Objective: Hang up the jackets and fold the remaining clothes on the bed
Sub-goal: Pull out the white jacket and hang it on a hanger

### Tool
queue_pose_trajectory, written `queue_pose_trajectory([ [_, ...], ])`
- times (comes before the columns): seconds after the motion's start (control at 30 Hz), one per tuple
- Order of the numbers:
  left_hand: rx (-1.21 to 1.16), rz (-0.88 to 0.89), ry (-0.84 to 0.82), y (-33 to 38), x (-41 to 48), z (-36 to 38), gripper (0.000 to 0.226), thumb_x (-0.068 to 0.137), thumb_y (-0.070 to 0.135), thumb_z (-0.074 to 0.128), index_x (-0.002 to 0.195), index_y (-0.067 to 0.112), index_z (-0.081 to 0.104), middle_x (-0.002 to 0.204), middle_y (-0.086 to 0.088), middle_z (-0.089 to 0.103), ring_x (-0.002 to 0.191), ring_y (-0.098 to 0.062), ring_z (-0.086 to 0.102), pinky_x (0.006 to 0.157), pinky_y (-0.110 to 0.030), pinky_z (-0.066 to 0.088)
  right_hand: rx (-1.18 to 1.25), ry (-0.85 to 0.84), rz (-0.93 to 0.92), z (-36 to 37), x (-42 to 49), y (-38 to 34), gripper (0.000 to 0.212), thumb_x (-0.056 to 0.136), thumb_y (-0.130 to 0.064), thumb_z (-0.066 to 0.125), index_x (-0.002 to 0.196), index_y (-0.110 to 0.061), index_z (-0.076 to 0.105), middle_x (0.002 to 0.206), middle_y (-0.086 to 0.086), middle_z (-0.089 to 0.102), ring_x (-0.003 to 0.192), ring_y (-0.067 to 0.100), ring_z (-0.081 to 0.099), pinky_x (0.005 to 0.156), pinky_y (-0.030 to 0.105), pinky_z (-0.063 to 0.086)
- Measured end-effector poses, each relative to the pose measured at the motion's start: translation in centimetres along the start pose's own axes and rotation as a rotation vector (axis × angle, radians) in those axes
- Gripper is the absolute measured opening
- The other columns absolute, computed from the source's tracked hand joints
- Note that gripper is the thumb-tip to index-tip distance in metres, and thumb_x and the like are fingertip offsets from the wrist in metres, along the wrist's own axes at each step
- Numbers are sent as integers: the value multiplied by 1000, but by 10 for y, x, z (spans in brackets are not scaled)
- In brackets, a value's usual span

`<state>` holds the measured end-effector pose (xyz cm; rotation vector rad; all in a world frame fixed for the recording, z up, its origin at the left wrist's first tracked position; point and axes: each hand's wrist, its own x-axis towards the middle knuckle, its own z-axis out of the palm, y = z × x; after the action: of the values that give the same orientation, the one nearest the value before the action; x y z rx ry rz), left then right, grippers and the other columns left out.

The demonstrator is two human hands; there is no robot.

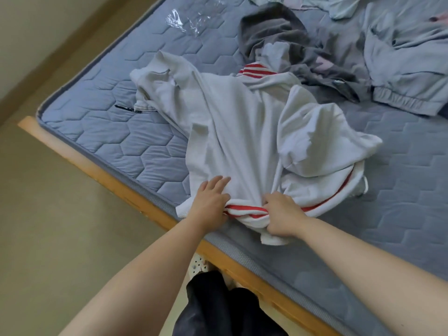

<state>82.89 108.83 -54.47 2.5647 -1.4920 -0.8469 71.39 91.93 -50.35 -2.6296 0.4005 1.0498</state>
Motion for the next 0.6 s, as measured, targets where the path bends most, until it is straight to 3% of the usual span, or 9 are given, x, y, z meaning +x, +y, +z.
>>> queue_pose_trajectory([
  [0.07, -127, -15, -109, 11, -10, -1, 40, 71, 37, 55, 102, 15, 68, 141, -7, 49, 136, -27, 35, 111, -40, 27, 196, -186, 24, 5, -20, -5, 15, 73, -16, 59, 87, -14, 55, 91, 6, 59, 86, 25, 59, 65, 29, 45],
  [0.1, -240, -80, -227, 17, -15, -5, 37, 71, 37, 55, 95, 13, 68, 121, -8, 62, 120, -29, 51, 100, -38, 39, 246, -307, 19, 1, -31, -8, 8, 74, -15, 58, 77, -16, 51, 79, 3, 56, 75, 21, 55, 58, 27, 40],
  [0.17, -430, -212, -529, 27, -22, -14, 22, 71, 28, 66, 86, 11, 66, 91, -7, 67, 83, -25, 62, 74, -33, 49, 305, -498, 18, -10, -46, -7, 20, 73, -14, 62, 67, -21, 44, 68, -3, 47, 65, 15, 45, 54, 25, 32],
  [0.23, -471, -261, -685, 32, -25, -28, 14, 72, 25, 71, 77, 15, 63, 77, -3, 62, 67, -19, 57, 62, -28, 47, 339, -534, 2, -19, -52, -2, 21, 69, -13, 65, 67, -23, 46, 69, -5, 49, 65, 14, 45, 56, 25, 32],
  [0.3, -446, -257, -556, 34, -22, -43, 11, 77, 23, 68, 76, 13, 64, 74, -4, 62, 66, -19, 58, 60, -29, 47, 316, -379, -1, -21, -43, 5, 14, 69, -14, 64, 70, -21, 51, 72, -4, 54, 68, 16, 51, 56, 25, 36],
  [0.4, -427, -258, -55, 30, -8, -57, 20, 86, 24, 61, 97, 9, 64, 98, -11, 68, 94, -29, 62, 75, -33, 46, 270, 37, 78, -30, -28, 15, 21, 69, -23, 63, 90, -21, 62, 87, 1, 65, 83, 25, 62, 65, 29, 46],
  [0.5, -406, -294, 363, 29, 13, -62, 44, 84, 22, 61, 126, 12, 53, 123, -13, 58, 116, -33, 51, 94, -40, 40, 271, 430, 82, -44, -10, 21, 25, 74, -18, 61, 99, -16, 55, 106, 7, 57, 102, 30, 54, 75, 32, 41],
  [0.53, -398, -311, 393, 30, 19, -61, 59, 83, 24, 62, 138, 14, 43, 136, -12, 48, 128, -32, 42, 103, -44, 34, 239, 465, 93, -45, -2, 24, 40, 75, -25, 65, 111, -15, 52, 122, 9, 50, 116, 31, 46, 88, 35, 39],
  [0.6, -321, -322, 309, 35, 28, -57, 79, 84, 33, 62, 150, 20, 21, 154, -7, 25, 143, -27, 19, 114, -49, 20, 200, 324, 171, -39, 15, 30, 89, 70, -52, 72, 143, -22, 29, 153, 9, 15, 142, 30, 16, 111, 48, 23],
])
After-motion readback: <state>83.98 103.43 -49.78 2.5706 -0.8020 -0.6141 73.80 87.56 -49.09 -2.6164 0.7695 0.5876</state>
